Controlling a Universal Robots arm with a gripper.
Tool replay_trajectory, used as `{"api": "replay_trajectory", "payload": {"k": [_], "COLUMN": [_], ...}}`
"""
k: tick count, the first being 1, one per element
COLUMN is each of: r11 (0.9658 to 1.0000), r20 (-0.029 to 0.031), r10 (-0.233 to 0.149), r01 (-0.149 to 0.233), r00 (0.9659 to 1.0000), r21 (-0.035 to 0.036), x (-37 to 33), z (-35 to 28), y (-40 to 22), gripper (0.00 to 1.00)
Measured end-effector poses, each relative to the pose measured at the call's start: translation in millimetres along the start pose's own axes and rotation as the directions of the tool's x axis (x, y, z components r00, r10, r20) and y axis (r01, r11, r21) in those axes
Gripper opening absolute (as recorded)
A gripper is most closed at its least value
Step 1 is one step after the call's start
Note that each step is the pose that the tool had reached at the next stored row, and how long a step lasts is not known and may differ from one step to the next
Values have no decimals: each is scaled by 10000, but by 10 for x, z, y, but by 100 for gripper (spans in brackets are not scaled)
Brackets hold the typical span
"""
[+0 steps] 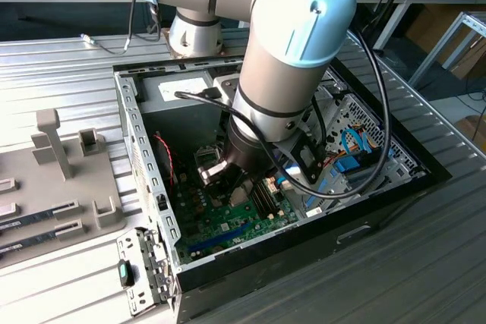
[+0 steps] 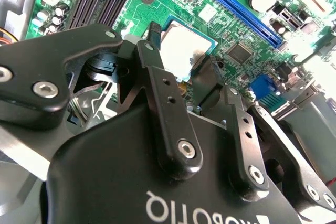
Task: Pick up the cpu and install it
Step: 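Pick up the cpu and move it towards the insertion slot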
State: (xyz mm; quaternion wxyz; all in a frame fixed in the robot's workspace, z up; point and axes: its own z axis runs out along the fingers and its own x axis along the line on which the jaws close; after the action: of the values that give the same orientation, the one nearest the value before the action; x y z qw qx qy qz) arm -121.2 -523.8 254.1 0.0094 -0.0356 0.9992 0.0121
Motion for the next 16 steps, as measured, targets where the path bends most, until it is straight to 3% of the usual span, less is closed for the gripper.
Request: {"api": "replay_trajectory", "payload": {"k": [6, 16], "r11": [10000, 10000], "r20": [-1, 1], "r10": [0, 0], "r01": [0, 0], "r00": [10000, 10000], "r21": [1, -1], "x": [-5, -68], "z": [9, 13], "y": [-1, 5], "gripper": [47, 47]}}
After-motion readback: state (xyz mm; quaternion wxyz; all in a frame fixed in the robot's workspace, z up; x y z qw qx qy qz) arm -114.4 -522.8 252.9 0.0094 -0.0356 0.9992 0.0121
